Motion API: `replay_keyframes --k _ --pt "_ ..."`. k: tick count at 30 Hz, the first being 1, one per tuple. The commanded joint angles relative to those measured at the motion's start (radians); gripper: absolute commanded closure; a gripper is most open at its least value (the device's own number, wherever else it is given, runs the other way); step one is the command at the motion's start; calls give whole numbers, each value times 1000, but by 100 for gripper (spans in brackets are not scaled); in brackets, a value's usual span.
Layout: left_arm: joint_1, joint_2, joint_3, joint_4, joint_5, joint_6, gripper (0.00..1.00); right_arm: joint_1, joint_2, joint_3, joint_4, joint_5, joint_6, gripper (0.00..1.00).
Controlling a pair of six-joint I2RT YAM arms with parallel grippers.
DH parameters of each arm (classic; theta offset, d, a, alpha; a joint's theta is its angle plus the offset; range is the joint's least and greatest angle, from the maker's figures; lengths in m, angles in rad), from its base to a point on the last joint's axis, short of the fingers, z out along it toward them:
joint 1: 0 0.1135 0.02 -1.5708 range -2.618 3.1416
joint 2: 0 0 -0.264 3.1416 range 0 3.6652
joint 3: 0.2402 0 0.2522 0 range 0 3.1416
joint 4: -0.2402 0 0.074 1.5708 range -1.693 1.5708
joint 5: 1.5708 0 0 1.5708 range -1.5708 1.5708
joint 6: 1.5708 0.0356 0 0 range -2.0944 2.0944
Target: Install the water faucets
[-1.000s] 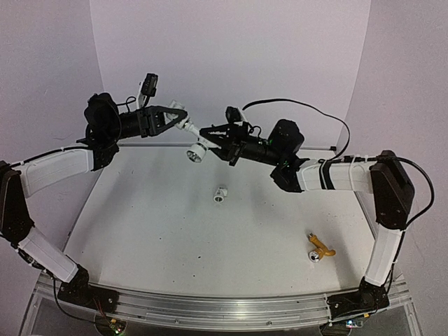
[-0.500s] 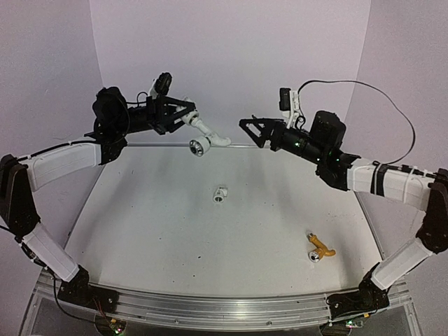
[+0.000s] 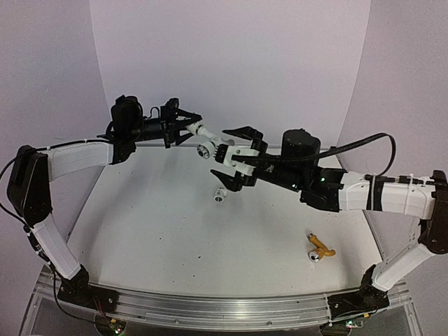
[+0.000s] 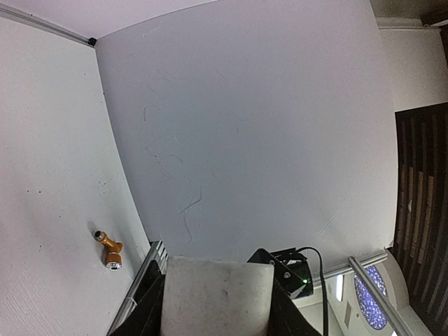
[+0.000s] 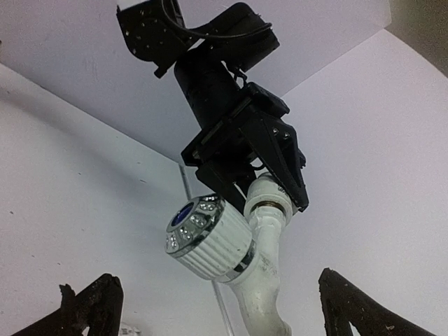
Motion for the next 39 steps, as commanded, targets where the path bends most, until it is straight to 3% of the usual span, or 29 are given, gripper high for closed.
replay_keyframes --k 1,5,7,9,10,13,15,16,17,21,23,26,28,32,33,34,36,39 --pt "0 -27 45 51 -7 -36 100 39 82 25 191 162 -316 2" --pt "0 -31 39 51 -6 -35 100 69 182 52 376 239 -499 2" --pt "0 -32 37 51 -4 -32 100 74 218 104 361 258 -502 14" --pt "0 -31 35 51 -1 -22 100 74 238 140 344 292 -449 36" --pt "0 -33 32 51 -2 -12 100 74 246 156 344 308 -401 48" --pt "0 -48 10 51 -11 41 100 75 234 174 325 342 -188 72" --pt "-1 -72 -9 52 -29 120 100 72 202 172 290 343 133 90" --pt "-1 -80 -14 53 -36 146 100 70 189 171 276 341 217 95" --pt "-3 -99 -23 62 -42 211 100 56 174 168 253 317 407 100" --pt "-18 -164 -78 161 -36 391 100 -35 129 150 189 82 1038 100" --pt "-53 -241 -162 360 81 617 100 -186 165 149 267 -177 1783 100" --pt "-120 -331 -243 392 321 924 100 -225 247 151 433 -325 2306 100" --pt "-156 -374 -256 390 412 997 100 -248 303 144 521 -392 2625 99" --pt "-160 -373 -238 391 402 958 100 -290 380 121 672 -459 2816 85" --pt "-156 -373 -235 392 365 921 100 -305 390 99 707 -469 2817 73" --pt "-153 -376 -235 391 310 887 100 -314 388 82 715 -472 2807 68" --pt "-145 -390 -238 390 173 795 100 -351 365 11 725 -474 2735 45" --pt "-111 -399 -229 343 -37 639 100 -399 317 -50 724 -497 2531 27"
